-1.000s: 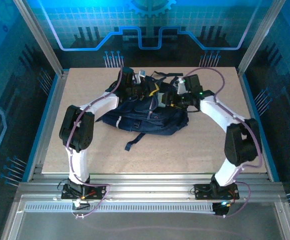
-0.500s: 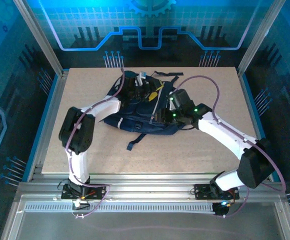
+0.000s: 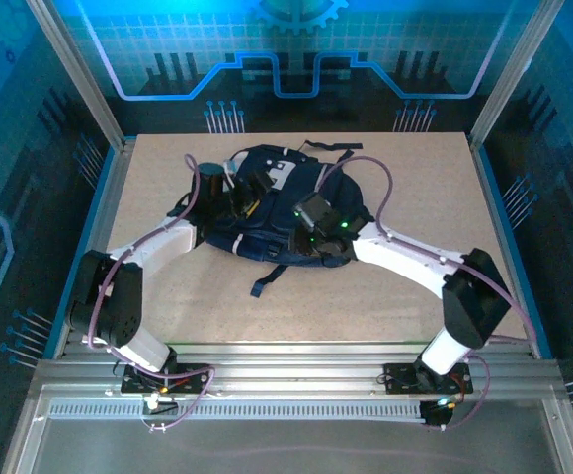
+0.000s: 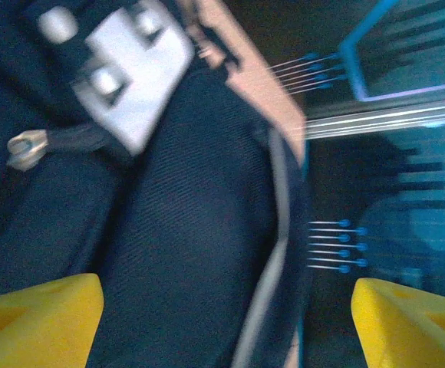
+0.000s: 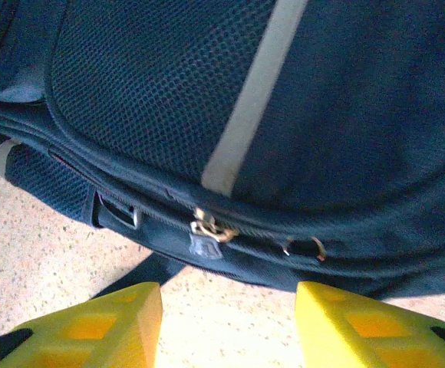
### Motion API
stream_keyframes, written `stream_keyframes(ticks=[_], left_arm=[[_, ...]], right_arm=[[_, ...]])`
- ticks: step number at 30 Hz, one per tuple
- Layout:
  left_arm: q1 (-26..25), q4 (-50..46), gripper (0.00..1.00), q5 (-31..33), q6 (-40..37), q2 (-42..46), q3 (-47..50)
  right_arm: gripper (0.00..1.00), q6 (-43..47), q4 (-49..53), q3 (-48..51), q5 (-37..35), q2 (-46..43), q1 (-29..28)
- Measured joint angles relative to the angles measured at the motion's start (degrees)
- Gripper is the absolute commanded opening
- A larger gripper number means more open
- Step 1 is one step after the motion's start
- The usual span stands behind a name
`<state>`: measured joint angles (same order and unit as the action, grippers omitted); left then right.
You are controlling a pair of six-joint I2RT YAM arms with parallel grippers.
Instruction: Pack books, pencil case, and school supplies into a backpack
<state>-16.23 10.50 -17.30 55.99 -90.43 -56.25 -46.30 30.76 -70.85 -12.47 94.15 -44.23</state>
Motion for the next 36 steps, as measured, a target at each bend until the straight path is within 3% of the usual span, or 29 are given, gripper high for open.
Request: stream_keyframes(ticks=[5,11,17,20,28,31,36], left_arm=[[-0.11,-1.2,0.84,2.6,0.94,-0.22,3.82],[-0.11,0.72,0.85,5.09,2.23,-2.51,5.88],[-0.15,6.14,0.83,5.51,5.2,-6.25,7.02],[-0.15,8.55,0.83,5.49,6.73,-6.97,7.54],[0.28,12.85,0.82,5.42,7.1,-9.97,7.67],[1.27,13.64,0.75,4.57,6.84,-12.68,5.53],[2.21,13.81,0.75,3.19,5.95,-18.03,-0.7]], right_arm=[[0.44,-0.72,-1.11,-1.7,-0.83,4.42,-0.04],[0.24,-2.23,0.57,-3.3,-4.66,7.48,-0.13],[0.24,-2.32,2.1,-3.28,-8.59,7.67,-0.11],[0.0,-1.95,2.43,-3.1,-10.4,7.87,0.0],[0.0,5.99,1.03,-1.01,-5.97,7.74,2.6],[0.0,12.83,1.92,-0.33,-2.08,6.67,5.49],[0.0,25.46,3.93,-0.07,3.3,3.98,10.29]])
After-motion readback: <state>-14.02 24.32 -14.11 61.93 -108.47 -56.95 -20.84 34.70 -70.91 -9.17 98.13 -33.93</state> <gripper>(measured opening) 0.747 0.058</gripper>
